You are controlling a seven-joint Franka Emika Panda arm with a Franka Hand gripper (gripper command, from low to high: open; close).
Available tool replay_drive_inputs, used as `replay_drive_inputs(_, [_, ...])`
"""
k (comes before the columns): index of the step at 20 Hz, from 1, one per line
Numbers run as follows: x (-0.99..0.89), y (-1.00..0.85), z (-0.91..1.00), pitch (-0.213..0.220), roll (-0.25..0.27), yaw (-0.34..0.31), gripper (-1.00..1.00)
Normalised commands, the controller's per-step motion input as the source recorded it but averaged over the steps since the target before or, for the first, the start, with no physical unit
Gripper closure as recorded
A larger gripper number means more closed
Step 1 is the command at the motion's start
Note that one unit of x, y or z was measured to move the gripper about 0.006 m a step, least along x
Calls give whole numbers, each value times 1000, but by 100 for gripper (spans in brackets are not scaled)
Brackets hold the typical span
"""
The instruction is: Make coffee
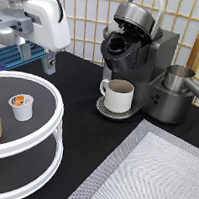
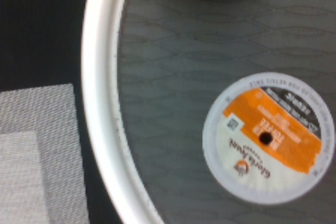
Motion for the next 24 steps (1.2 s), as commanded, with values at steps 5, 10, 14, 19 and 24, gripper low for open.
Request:
replay_drive_inputs(5, [259, -341, -106, 0, -84, 96, -100])
replay_drive_inputs(10, [107, -409, -111, 0, -87, 133, -100])
replay_drive_inputs(14, [-4, -404, -129, 0, -50, 137, -100])
replay_drive_inputs(19, [-67, -255, -111, -9, -19, 106, -100])
replay_drive_inputs(24, [17, -27, -146, -27, 0, 77, -100])
